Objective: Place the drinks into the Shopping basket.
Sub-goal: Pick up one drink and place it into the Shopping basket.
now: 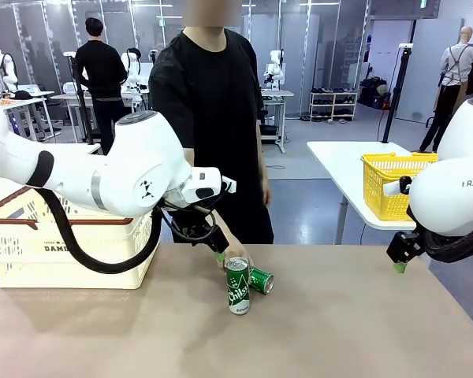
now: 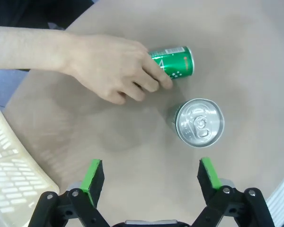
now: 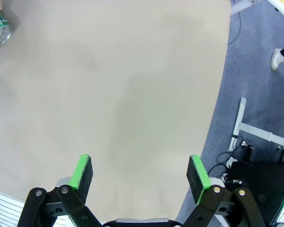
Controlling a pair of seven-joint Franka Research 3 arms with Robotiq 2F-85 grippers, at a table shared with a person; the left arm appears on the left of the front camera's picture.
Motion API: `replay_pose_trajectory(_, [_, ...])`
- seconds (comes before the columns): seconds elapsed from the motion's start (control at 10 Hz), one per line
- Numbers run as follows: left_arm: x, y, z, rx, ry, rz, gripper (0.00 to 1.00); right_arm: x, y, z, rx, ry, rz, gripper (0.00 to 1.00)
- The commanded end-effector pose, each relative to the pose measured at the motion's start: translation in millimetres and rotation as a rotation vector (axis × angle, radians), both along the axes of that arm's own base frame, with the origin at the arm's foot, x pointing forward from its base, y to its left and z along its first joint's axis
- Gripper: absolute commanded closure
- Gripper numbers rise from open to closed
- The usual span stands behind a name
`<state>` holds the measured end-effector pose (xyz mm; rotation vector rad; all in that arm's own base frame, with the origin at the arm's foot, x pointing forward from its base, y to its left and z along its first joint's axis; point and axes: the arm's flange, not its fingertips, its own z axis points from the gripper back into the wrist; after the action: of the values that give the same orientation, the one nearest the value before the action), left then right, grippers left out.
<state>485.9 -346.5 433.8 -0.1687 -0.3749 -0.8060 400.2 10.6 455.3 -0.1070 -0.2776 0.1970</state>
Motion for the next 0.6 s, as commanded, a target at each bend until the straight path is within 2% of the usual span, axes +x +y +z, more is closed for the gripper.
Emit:
replay_pose_trajectory(0.0, [-17.6, 11.5, 13.0, 0.057, 0.010, -0.047, 0.00, 0.5, -1.9, 1.7, -0.005, 0.004, 0.012, 0.00])
replay_pose_trajectory(0.2, [-52.5, 39.5, 13.2, 0.062, 0.018, -0.072, 0.00, 0.5, -1.9, 1.7, -0.005, 0.004, 0.012, 0.00])
replay_pose_trajectory(0.5, [-98.0, 92.8, 4.1, 0.010, 0.001, -0.046, 0.00, 0.5, -1.9, 1.7, -0.005, 0.004, 0.012, 0.00])
